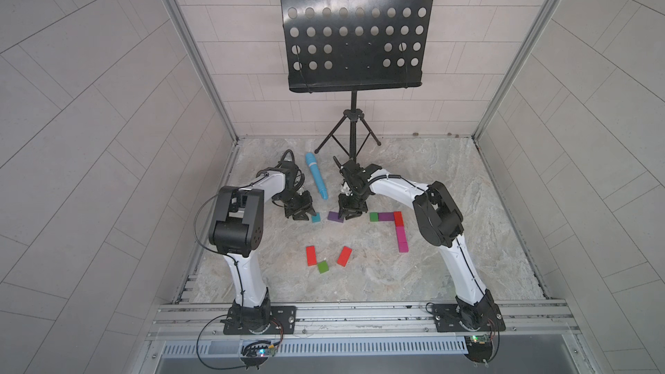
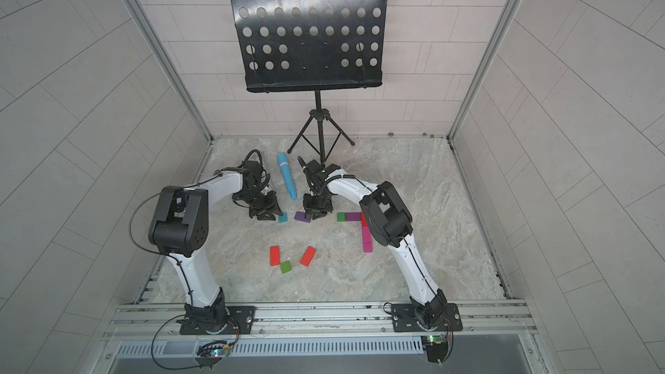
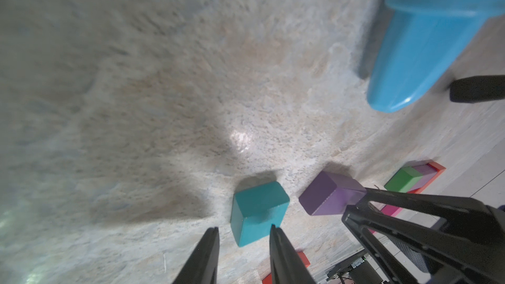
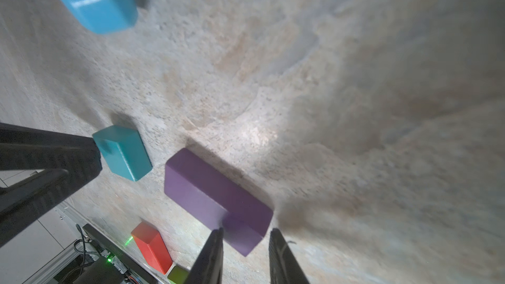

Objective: Assemble the number 7 with building blocks
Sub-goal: Assemble the building block at the center of the board.

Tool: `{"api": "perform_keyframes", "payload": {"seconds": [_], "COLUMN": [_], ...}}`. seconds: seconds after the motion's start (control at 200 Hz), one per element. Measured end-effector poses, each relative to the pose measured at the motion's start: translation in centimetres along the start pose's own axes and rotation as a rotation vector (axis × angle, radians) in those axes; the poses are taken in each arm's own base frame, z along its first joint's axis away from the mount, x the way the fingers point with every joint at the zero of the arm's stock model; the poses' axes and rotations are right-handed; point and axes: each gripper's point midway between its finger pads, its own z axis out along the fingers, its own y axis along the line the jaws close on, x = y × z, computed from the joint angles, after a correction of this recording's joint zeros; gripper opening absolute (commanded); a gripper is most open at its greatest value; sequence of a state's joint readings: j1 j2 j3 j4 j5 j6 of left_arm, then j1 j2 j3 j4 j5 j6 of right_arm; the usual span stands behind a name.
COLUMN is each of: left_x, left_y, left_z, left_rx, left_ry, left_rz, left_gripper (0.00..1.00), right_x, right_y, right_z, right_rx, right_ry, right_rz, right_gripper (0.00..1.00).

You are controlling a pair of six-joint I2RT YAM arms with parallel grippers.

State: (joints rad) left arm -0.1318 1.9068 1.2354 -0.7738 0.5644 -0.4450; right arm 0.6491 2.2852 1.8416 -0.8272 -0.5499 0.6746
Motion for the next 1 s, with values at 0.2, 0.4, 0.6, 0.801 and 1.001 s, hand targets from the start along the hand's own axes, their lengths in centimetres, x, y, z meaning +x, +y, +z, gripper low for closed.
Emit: {"api": "perform_keyframes", "payload": {"seconds": [0.2, 0.4, 0.6, 0.801, 1.001], "left_x": [0.0, 0.1, 0.1, 0.1, -0.1], "left_y": [-0.1, -0.3, -0.4, -0.5, -0.7], "left_z": [0.0, 0.1, 0.2, 0.5, 0.6], "left_rx": [0.003, 0.009, 0.014, 0.016, 0.020], "left_ry": [0.001, 0.004, 0.007, 0.012, 0.014], "left_rz": [0.002, 0.004, 0.004, 0.006, 0.009], "left_gripper": [0.36, 0.36, 0.34, 0.34, 0.34], "right_x": [-0.3, -0.4, -0.3, -0.3, -0.4], "right_y": [0.3, 0.4, 1.1, 1.1, 1.2], "right_z": [0.1, 0.3, 0.3, 0.8, 0.8], "right_rx": [-0.004, -0.002, -0.004, 0.001, -0.001], "right_ry": [-0.002, 0.003, 0.003, 0.012, 0.015], "right_rz": [-0.003, -0.012, -0.029, -0.031, -0.036], "right_gripper": [0.32, 0.32, 0.32, 0.31, 0.31]}}
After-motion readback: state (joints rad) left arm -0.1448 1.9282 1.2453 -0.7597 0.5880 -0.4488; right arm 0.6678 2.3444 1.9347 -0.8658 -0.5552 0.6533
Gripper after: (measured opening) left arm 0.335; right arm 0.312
